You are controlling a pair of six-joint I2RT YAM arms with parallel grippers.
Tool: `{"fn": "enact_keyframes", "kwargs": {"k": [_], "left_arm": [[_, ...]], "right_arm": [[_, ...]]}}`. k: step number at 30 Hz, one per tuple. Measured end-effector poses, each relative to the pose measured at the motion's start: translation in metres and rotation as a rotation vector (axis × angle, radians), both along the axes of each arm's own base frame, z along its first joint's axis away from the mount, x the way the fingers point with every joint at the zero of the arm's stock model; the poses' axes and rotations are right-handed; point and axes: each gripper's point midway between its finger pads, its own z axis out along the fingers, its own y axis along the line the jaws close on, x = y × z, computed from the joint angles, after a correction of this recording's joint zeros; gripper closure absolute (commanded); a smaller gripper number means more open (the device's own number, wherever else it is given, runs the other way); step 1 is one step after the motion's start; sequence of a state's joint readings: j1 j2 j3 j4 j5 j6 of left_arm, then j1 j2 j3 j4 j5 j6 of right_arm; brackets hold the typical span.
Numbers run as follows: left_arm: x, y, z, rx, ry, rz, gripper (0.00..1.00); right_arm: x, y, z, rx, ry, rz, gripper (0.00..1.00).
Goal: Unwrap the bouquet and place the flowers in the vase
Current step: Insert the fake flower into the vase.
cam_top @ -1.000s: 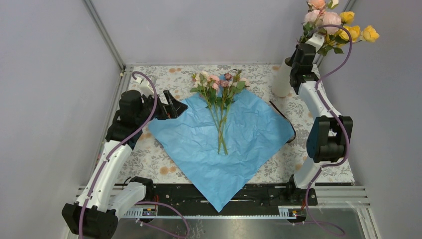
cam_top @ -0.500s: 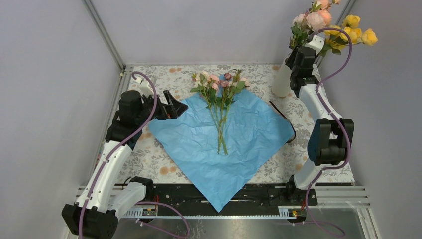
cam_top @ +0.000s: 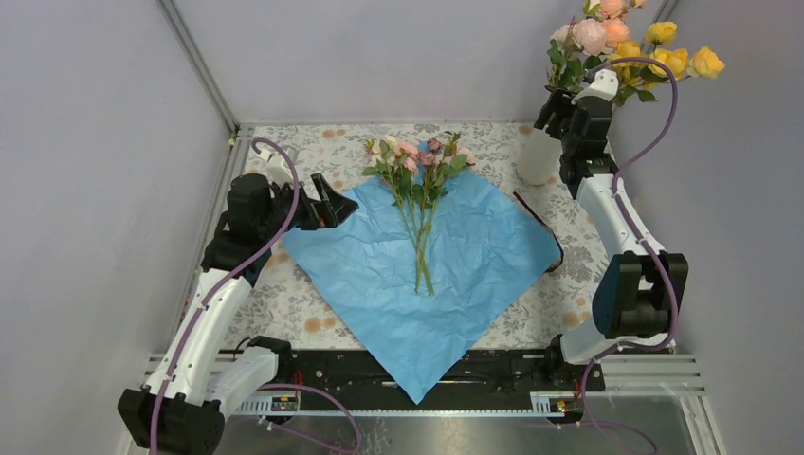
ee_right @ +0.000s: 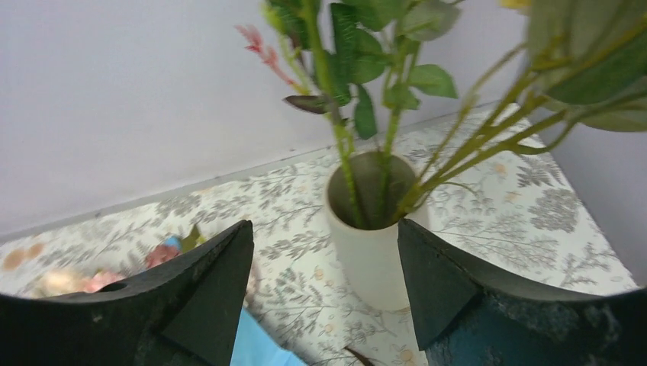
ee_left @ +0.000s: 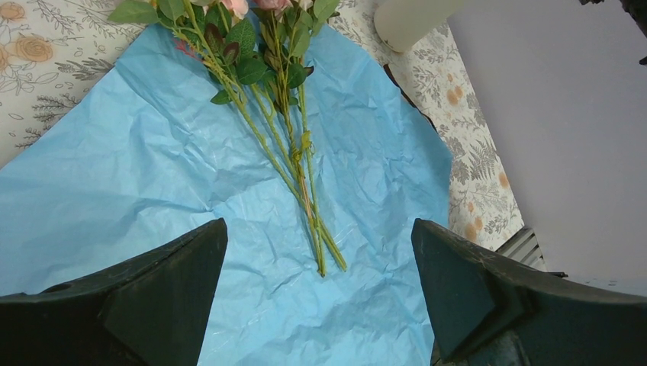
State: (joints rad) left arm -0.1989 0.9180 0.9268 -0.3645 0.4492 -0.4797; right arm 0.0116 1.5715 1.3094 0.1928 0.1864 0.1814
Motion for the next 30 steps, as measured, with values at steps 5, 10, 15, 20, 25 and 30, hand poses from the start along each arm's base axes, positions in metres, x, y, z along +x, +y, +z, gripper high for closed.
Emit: {"fn": "enact_keyframes", "kwargs": {"k": [5, 10, 15, 20, 25, 30], "left_arm": [[0.0, 0.0, -0.002, -0.003, 0.009, 0.004, 0.04], [0.002, 0.001, -0.004, -0.006, 0.022, 0.021, 0.06], [0.009, 0.003, -0.012, 0.006, 0.048, 0.06, 0.07], [0.001, -0.015, -0.023, 0.031, 0.092, 0.054, 0.08], [-0.014, -0.048, -0.037, 0.041, 0.129, 0.017, 0.13], [-0.021, -0.083, -0.071, 0.083, 0.195, 0.0, 0.24]], "right_arm": [[-0.012, 0.026, 0.008, 0.025, -0.018, 0.147, 0.21], [-0.032, 0.045, 0.012, 0.061, -0.017, 0.25, 0.2], [-0.067, 0.064, 0.015, 0.121, 0.015, 0.34, 0.2], [-0.107, 0.08, 0.028, 0.185, 0.031, 0.416, 0.21], [-0.137, 0.095, 0.026, 0.259, 0.077, 0.483, 0.25], [-0.159, 0.11, -0.004, 0.359, 0.181, 0.537, 0.27]]}}
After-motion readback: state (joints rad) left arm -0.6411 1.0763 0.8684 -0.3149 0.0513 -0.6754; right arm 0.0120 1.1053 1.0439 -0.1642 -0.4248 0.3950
